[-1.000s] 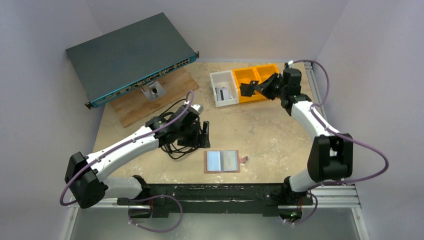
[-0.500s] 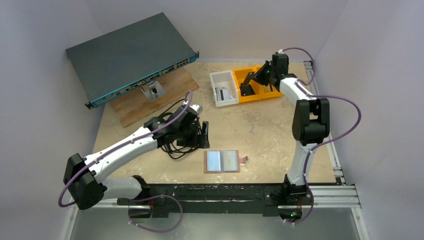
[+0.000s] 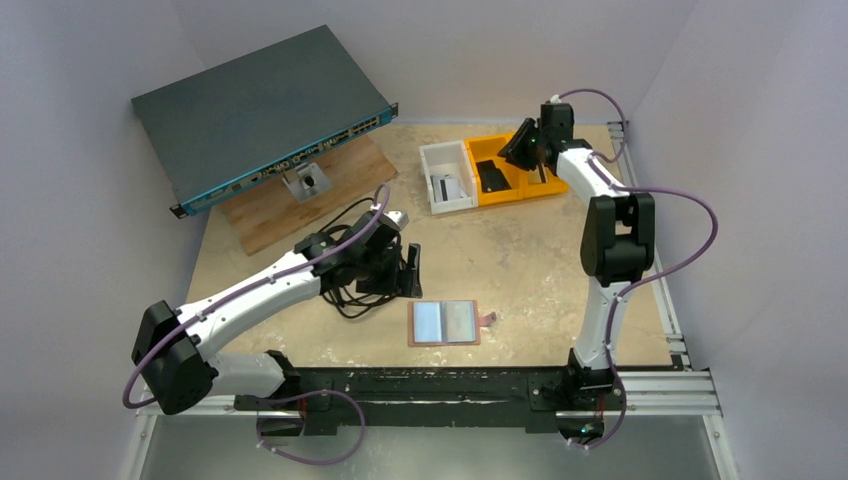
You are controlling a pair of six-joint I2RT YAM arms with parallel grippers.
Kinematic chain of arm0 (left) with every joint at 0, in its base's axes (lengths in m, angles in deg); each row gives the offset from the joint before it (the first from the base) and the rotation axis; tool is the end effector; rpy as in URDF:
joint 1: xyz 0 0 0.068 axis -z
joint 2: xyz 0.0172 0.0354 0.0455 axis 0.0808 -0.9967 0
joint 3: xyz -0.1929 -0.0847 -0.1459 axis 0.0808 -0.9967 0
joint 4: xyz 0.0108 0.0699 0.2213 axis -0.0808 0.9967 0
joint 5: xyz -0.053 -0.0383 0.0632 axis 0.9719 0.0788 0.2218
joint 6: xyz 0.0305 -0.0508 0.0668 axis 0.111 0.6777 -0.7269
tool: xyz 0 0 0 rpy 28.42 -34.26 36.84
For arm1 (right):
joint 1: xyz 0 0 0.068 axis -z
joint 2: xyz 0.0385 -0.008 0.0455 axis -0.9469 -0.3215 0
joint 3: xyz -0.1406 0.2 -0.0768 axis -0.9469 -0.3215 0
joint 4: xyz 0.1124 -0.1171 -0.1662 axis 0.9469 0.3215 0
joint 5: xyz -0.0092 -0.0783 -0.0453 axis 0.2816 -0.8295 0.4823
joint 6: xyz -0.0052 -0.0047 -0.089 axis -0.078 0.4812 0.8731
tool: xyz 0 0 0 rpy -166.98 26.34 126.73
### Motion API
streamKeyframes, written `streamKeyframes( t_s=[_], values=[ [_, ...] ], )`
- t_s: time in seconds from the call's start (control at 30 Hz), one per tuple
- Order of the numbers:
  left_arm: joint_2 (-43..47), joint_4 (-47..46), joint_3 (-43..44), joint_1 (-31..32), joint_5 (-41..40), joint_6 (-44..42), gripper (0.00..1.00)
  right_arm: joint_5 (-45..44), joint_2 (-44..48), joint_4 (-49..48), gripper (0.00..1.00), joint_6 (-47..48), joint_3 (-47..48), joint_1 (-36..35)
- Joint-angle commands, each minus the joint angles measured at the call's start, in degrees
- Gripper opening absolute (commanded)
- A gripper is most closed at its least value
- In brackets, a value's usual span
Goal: Take the credit cards out of the card holder
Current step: Place the credit card in the storage box, then remove the credit card from the card holder.
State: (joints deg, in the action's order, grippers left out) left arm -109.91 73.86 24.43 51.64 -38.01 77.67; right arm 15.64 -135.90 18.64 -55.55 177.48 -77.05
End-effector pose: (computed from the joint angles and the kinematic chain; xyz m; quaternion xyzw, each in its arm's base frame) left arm 0.1715 -0.1918 0.2235 0.0559 0.9555 -0.2235 0.1842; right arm 0.4708 0.0631 0.2110 0.2190 0.8693 0.2468 0.3680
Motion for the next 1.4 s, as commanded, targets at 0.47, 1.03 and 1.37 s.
streamKeyframes(
  t_s=[0.47,1.03,1.37],
  values=[
    [-21.02,-4.11,13.37,14.41,-5.80,0.14,0.64,-1.97,45.63,-1.02,0.30,0.37,-43.09,-2.62],
    [-36.61,-0.65,23.59,22.55,-17.32,-6.02,0.57,-5.92,65.31,5.39,0.33,-0.86,-55.17,-2.59],
    [-40.14,-2.76,21.39,23.20,-19.14,-5.63,0.51,-5.93,65.13,5.43,0.32,0.51,-58.50,-2.63]
  ],
)
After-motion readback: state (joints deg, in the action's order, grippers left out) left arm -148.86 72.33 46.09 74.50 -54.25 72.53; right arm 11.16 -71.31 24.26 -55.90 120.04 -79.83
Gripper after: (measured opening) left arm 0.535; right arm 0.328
